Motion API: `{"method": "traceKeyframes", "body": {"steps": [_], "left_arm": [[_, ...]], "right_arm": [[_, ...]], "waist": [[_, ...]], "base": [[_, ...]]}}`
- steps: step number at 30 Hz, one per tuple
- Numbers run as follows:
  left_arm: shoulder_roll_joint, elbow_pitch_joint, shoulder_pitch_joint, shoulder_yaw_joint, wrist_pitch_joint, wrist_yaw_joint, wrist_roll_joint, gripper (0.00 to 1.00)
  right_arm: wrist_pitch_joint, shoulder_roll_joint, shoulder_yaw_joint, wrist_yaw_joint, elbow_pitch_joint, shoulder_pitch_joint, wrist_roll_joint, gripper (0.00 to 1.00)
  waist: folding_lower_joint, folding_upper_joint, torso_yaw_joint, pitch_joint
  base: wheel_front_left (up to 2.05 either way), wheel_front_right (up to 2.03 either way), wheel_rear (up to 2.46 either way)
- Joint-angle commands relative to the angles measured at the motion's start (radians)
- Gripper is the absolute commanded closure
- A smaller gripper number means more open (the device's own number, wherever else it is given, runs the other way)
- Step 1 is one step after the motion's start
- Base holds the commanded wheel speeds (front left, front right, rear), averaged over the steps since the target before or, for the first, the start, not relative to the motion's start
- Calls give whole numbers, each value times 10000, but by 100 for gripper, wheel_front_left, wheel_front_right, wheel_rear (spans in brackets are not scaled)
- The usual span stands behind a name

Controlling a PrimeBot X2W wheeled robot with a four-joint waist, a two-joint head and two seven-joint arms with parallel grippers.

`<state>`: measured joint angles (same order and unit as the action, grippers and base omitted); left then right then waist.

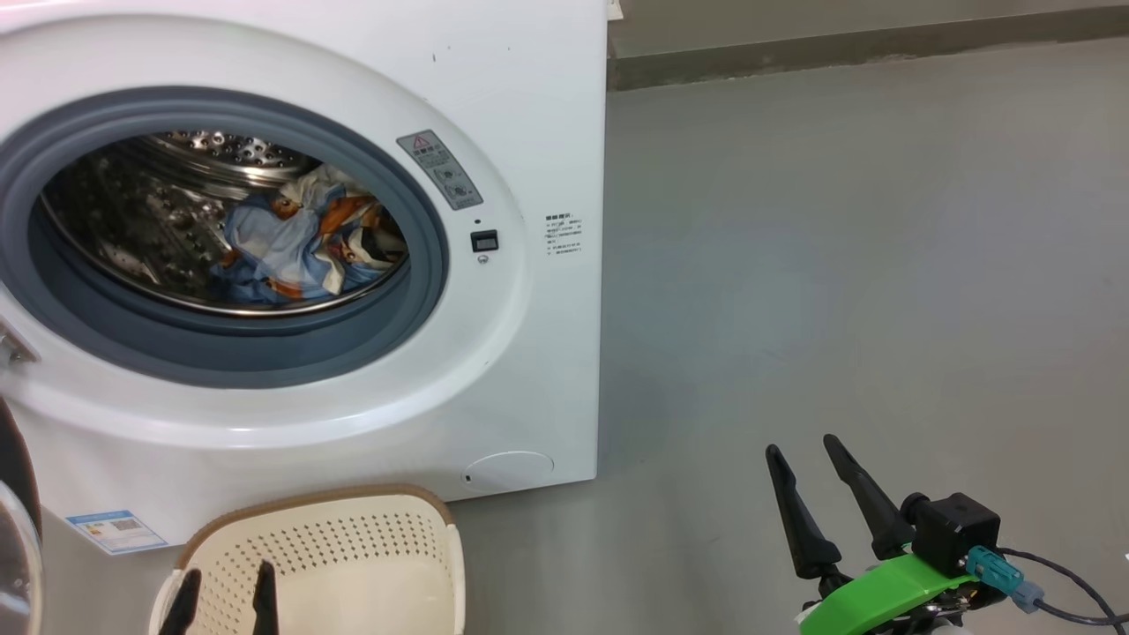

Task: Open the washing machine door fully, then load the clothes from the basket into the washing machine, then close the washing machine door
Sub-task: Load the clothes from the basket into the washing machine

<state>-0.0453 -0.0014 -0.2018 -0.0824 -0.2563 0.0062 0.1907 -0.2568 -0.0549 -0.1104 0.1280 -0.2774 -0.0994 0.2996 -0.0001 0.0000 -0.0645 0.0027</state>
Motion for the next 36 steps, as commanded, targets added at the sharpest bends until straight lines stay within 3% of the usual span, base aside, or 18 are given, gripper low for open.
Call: {"method": "traceKeyframes", "body": {"steps": [1,20,36], "left_arm": [[-50,-268,36,-272,-55,94,128,0],[-49,-314,-128,-243,-55,486,275,0],[-49,-104,-113,-223,-55,372,131,0]], "right_arm": [[-49,47,-171,27,299,-21,-120,0],[-49,47,-167,27,166,110,-210,0],[-49,47,-180,27,134,173,-188,0]], "waist": [[1,0,-6,-34],[1,0,66,-227],[1,0,143,-307]], "base": [[0,0,0],[0,0,0],[0,0,0]]}}
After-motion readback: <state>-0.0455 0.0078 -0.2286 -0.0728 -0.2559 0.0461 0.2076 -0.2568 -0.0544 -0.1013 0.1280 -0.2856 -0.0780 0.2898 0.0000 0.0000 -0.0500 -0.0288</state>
